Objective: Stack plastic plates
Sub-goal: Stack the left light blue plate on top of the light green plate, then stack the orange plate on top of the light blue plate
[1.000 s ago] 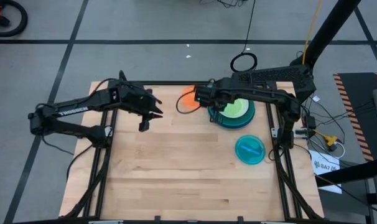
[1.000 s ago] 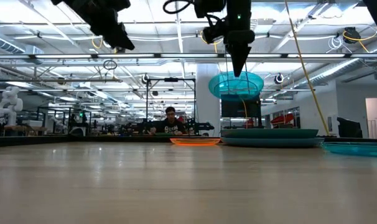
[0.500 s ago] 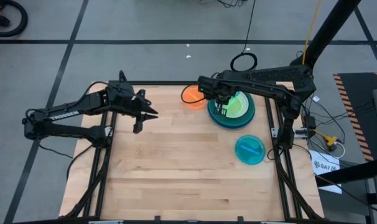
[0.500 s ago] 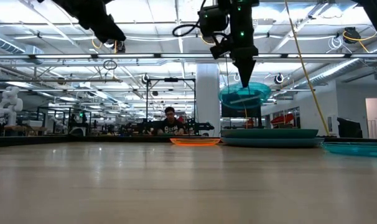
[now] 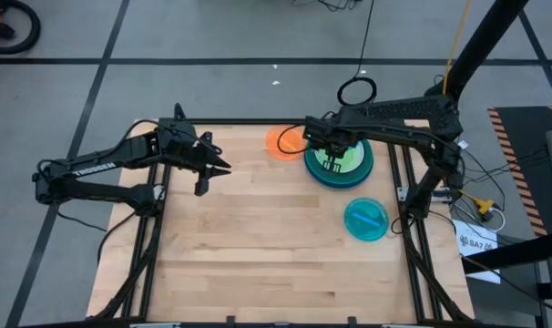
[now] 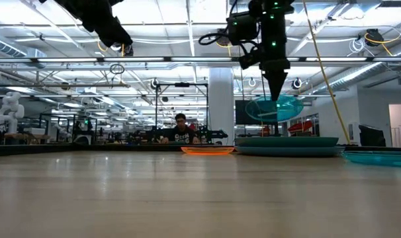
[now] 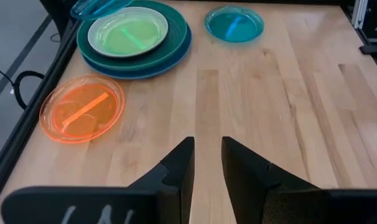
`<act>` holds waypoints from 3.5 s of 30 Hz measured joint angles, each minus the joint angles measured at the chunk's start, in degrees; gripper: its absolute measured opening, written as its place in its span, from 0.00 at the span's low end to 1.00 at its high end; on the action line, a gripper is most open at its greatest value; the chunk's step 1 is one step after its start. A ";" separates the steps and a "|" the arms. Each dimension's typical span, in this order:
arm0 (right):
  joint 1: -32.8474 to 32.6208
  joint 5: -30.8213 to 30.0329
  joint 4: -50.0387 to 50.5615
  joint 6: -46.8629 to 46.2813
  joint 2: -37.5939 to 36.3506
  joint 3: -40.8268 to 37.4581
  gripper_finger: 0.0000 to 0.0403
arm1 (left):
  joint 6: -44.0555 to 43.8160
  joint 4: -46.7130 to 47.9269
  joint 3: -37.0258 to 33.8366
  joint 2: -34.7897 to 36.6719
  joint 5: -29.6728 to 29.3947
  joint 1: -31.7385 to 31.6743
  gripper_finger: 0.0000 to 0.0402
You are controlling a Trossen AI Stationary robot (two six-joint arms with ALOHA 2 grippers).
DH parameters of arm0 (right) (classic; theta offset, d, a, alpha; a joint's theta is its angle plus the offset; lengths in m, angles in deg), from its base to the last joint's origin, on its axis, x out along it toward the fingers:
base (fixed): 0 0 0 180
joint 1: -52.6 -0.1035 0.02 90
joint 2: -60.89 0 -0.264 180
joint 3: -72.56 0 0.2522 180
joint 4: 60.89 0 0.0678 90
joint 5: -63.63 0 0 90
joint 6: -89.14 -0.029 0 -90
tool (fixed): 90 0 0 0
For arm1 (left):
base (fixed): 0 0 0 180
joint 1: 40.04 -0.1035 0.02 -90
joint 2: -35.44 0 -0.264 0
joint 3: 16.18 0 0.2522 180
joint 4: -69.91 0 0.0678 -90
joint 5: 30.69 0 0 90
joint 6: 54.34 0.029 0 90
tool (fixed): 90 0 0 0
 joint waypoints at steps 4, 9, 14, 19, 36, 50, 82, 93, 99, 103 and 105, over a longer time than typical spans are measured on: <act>-1.03 -0.17 -5.96 -0.76 -4.12 -7.20 0.00 | 0.15 -0.37 0.00 -0.02 0.00 0.00 0.22; -2.22 -0.11 -11.90 -1.35 -5.59 -13.93 0.00 | 0.40 -1.27 0.00 -0.02 -0.02 0.00 0.22; -2.69 -0.43 -17.20 -1.33 -5.53 -18.23 0.00 | 1.45 -1.29 0.00 -0.04 -0.05 0.00 0.22; -2.67 -1.64 -17.52 -1.57 -5.53 -19.71 0.00 | 1.83 -1.31 0.00 -0.04 -0.07 -0.01 0.22; -2.67 -1.56 -18.50 -1.59 -5.53 -19.77 0.00 | 2.05 -1.31 0.00 -0.04 -0.11 -0.02 0.22; -2.67 -1.49 -18.76 -1.61 -5.51 -19.77 0.02 | 2.05 -1.27 0.00 -0.04 -0.11 -0.02 0.22; -3.92 5.45 -17.25 -17.66 -5.46 -17.30 0.26 | 1.93 -1.25 0.02 -0.04 -0.11 0.00 0.22; -15.47 5.57 -18.49 -20.06 -5.46 -15.11 0.26 | -1.37 -1.43 -0.32 -0.02 -0.11 -0.02 0.22; -21.80 4.17 -23.70 -15.12 -5.46 -15.52 0.26 | -4.95 -4.16 -3.63 -0.04 -0.37 0.00 0.22; -23.71 1.29 -27.45 -9.37 -5.46 -15.52 0.26 | -10.41 -9.12 -6.42 -0.04 -3.03 0.00 0.22; -24.23 -1.31 -27.56 -6.69 -5.94 -15.55 0.26 | -12.52 -10.99 -7.50 -0.03 -4.68 0.00 0.22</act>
